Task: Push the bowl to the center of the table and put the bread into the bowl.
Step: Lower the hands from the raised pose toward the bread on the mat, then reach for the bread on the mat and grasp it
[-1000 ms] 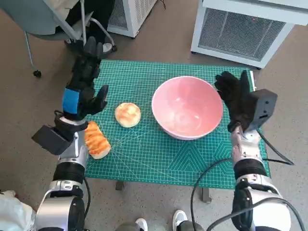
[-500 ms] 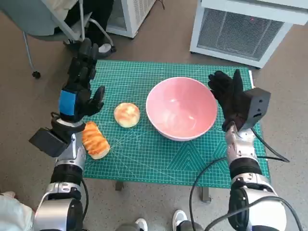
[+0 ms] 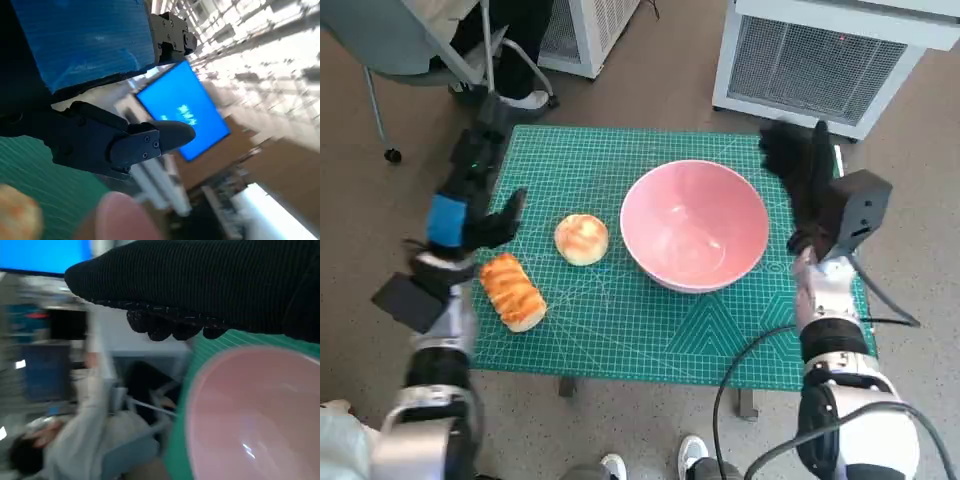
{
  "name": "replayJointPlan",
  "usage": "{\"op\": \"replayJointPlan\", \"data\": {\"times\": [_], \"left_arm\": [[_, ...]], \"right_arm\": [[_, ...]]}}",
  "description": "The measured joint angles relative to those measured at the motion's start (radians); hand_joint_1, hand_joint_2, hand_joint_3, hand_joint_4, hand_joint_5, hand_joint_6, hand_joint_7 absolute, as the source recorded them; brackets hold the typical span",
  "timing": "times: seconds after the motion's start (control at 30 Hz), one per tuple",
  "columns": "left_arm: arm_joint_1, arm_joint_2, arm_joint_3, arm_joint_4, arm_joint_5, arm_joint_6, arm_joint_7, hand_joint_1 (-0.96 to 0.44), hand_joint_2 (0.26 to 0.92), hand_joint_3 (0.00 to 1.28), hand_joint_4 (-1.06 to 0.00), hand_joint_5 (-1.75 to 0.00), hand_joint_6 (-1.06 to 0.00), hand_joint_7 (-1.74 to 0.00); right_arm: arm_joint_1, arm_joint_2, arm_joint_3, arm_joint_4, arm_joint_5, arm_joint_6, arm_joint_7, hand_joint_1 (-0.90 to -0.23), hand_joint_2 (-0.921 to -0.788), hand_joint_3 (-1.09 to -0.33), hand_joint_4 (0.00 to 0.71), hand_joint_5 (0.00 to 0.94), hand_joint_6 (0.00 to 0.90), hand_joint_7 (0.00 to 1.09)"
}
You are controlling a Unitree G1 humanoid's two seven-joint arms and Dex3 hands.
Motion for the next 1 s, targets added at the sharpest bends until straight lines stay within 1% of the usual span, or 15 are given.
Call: {"op": "replayJointPlan", "data": {"times": [0.07,0.13,0.23,0.27,0.33,0.4,0.47,0.53,0.6,0.67,0.73,0.83,0.87,1.0], "left_arm": [[0.007,0.045,-0.003,-0.005,0.039,-0.008,0.015,-0.76,0.921,0.53,-0.15,-0.01,-0.19,-0.02],[0.018,0.096,-0.008,-0.013,0.092,-0.019,0.036,-0.76,0.921,0.54,-0.16,-0.02,-0.2,-0.03],[0.032,0.165,-0.021,-0.033,0.161,-0.024,0.064,-0.76,0.921,0.53,-0.17,-0.02,-0.21,-0.03],[0.035,0.183,-0.027,-0.04,0.181,-0.025,0.071,-0.76,0.921,0.53,-0.18,-0.02,-0.21,-0.03],[0.043,0.22,-0.041,-0.058,0.227,-0.025,0.087,-0.75,0.921,0.53,-0.19,-0.02,-0.21,-0.03],[0.051,0.252,-0.055,-0.077,0.27,-0.025,0.099,-0.74,0.921,0.51,-0.19,-0.02,-0.22,-0.03],[0.058,0.283,-0.07,-0.095,0.309,-0.025,0.107,-0.74,0.921,0.47,-0.19,-0.02,-0.22,-0.03],[0.065,0.311,-0.084,-0.108,0.338,-0.025,0.112,-0.72,0.921,0.41,-0.2,-0.02,-0.23,-0.03],[0.071,0.339,-0.097,-0.119,0.368,-0.024,0.117,-0.72,0.921,0.36,-0.2,-0.02,-0.25,-0.04],[0.073,0.36,-0.111,-0.122,0.396,-0.024,0.124,-0.71,0.921,0.3,-0.22,-0.02,-0.26,-0.04],[0.073,0.383,-0.127,-0.123,0.431,-0.024,0.135,-0.72,0.921,0.25,-0.23,-0.02,-0.27,-0.04],[0.073,0.416,-0.158,-0.123,0.494,-0.024,0.159,-0.71,0.917,0.14,-0.25,-0.02,-0.3,-0.04],[0.073,0.424,-0.168,-0.123,0.516,-0.025,0.169,-0.7,0.878,0.09,-0.28,-0.02,-0.33,-0.05],[0.074,0.456,-0.22,-0.125,0.624,-0.035,0.225,-0.69,0.844,0.03,-0.3,-0.01,-0.35,-0.04]], "right_arm": [[0.0,-0.012,0.005,-0.016,0.0,-0.058,0.014,-0.704,-0.921,-0.784,0.215,0.007,0.292,0.01],[0.0,-0.022,0.007,-0.038,0.002,-0.131,0.039,-0.715,-0.921,-0.787,0.217,0.007,0.296,0.01],[0.003,-0.029,0.007,-0.08,0.017,-0.246,0.096,-0.717,-0.921,-0.784,0.223,0.008,0.299,0.01],[0.005,-0.028,0.007,-0.095,0.03,-0.277,0.119,-0.717,-0.921,-0.783,0.224,0.009,0.3,0.01],[0.012,-0.024,0.006,-0.128,0.063,-0.342,0.177,-0.717,-0.921,-0.778,0.231,0.011,0.301,0.01],[0.02,-0.016,0.006,-0.154,0.096,-0.387,0.232,-0.72,-0.921,-0.775,0.235,0.012,0.302,0.01],[0.03,-0.007,0.007,-0.179,0.13,-0.419,0.287,-0.724,-0.921,-0.77,0.238,0.012,0.303,0.01],[0.041,-0.001,0.011,-0.203,0.159,-0.441,0.33,-0.73,-0.921,-0.76,0.239,0.01,0.303,0.01],[0.055,0.004,0.016,-0.227,0.181,-0.461,0.369,-0.737,-0.921,-0.754,0.239,0.009,0.303,0.01],[0.066,0.006,0.022,-0.246,0.199,-0.474,0.393,-0.742,-0.921,-0.749,0.24,0.008,0.304,0.01],[0.075,0.006,0.028,-0.263,0.203,-0.487,0.406,-0.748,-0.921,-0.746,0.24,0.008,0.303,0.01],[0.09,0.004,0.035,-0.288,0.201,-0.507,0.408,-0.757,-0.921,-0.745,0.241,0.007,0.303,0.01],[0.094,0.002,0.038,-0.294,0.198,-0.512,0.408,-0.76,-0.921,-0.739,0.243,0.007,0.305,0.01],[0.105,-0.008,0.049,-0.306,0.182,-0.525,0.396,-0.77,-0.921,-0.743,0.243,0.005,0.303,0.01]]}}
